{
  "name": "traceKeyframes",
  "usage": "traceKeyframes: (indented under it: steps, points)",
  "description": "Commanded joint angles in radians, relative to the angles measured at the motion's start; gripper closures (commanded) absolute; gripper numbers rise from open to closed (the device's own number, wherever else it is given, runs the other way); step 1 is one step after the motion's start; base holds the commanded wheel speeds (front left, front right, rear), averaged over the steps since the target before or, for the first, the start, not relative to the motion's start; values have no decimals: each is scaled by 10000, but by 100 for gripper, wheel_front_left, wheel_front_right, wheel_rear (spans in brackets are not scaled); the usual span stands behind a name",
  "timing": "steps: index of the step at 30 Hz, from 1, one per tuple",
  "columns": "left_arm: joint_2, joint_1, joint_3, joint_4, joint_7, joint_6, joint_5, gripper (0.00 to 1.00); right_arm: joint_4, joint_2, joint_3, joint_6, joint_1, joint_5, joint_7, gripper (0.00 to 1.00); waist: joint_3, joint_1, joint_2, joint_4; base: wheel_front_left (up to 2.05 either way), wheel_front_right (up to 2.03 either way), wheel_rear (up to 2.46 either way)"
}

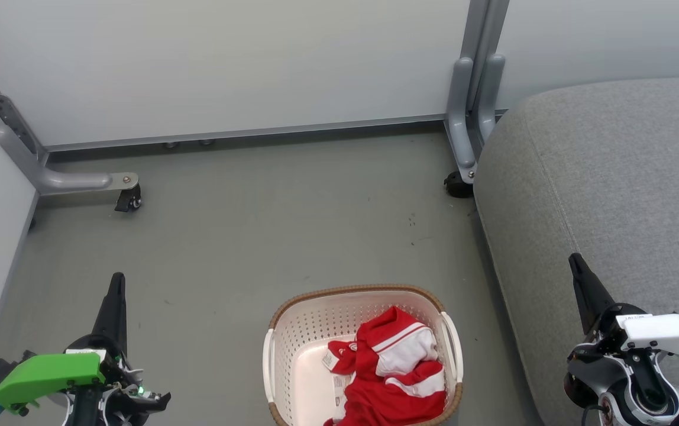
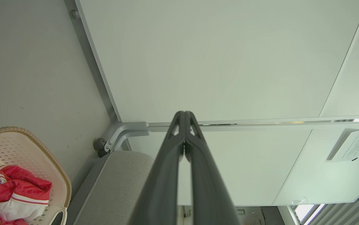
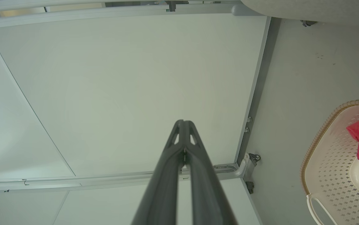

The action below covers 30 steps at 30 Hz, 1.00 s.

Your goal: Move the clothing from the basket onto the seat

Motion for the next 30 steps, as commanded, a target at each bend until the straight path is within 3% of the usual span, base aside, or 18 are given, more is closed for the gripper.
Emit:
traceKeyframes:
  steps: [1, 5, 6, 18, 19, 23, 24, 30]
  points:
    - [24, -98, 7, 7, 21, -47, -33, 100, 14, -15, -2, 4, -80, -52, 22, 100, 0, 0, 0, 0, 0, 0, 0]
    - [24, -98, 7, 7, 21, -48, -33, 100, 14, -15, -1, 4, -80, -52, 22, 100, 0, 0, 0, 0, 0, 0, 0]
    - [0, -2, -3, 1, -2, 2, 0, 0, 1, 2, 0, -2, -1, -2, -4, 0, 0, 0, 0, 0, 0, 0, 0]
    - [13, -84, -512, -135, -492, 10, 320, 0, -134, -22, 317, -1, 113, -431, -485, 0, 26, 0, 0, 3, 0, 0, 0]
    - [24, -176, -592, -348, -702, 8, 889, 0, -271, -54, 348, -1, 123, -1125, -693, 0, 41, 0, 0, 12, 0, 0, 0]
    - [26, -194, -616, -444, -782, 7, 1250, 0, -365, -80, 372, -1, 123, -1539, -772, 0, 47, 0, 0, 13, 0, 0, 0]
    - [20, -203, -646, -572, -888, 6, 1767, 0, -524, -169, 468, -1, 121, -2280, -879, 0, 53, 0, 0, 13, 0, 0, 0]
    - [14, -195, -762, -789, -1096, 3, 2850, 0, -791, -179, 601, 0, 164, -3559, -1088, 0, 58, 0, 0, 13, 0, 0, 0]
